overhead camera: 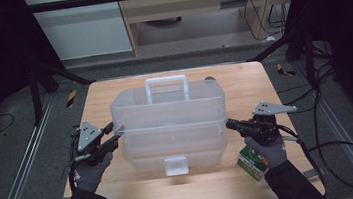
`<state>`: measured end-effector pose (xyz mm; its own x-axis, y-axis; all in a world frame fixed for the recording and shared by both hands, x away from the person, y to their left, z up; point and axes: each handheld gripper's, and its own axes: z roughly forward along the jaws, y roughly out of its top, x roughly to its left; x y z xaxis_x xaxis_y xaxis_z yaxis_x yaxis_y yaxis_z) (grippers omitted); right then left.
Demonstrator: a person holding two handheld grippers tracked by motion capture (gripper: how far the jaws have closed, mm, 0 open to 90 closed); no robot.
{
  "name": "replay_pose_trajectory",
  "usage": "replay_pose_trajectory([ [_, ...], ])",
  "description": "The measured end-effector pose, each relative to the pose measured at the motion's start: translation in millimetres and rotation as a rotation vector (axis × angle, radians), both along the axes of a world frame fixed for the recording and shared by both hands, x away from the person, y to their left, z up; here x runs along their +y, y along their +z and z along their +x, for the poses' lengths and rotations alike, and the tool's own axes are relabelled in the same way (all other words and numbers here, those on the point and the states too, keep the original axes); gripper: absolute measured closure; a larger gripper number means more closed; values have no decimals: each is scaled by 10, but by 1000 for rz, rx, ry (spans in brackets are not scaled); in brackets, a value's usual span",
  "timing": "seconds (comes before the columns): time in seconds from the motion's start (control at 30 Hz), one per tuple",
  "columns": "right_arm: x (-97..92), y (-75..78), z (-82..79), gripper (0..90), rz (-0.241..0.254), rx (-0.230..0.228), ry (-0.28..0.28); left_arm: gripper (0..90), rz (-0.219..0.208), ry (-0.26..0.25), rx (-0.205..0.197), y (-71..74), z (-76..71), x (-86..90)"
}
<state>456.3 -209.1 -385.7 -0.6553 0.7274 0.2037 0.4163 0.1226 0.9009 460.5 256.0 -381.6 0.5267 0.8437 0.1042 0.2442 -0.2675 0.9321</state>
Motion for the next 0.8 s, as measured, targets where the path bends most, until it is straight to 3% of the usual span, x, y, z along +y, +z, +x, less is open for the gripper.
replay_pose_trajectory([
  [0.1, 16, -70, 18, 868, -57, 30, -32, 632, -4, 3, 3, 6, 2, -1],
  [0.23, 66, -159, 64, 834, -92, 70, -37, 633, -4, 4, 4, 7, 3, 1],
  [0.43, 132, -246, 109, 811, -116, 116, -50, 633, -14, 7, 9, 11, 6, 1],
  [0.8, 173, -306, 142, 807, -154, 154, -67, 635, -45, 11, 18, 51, 47, 12],
])
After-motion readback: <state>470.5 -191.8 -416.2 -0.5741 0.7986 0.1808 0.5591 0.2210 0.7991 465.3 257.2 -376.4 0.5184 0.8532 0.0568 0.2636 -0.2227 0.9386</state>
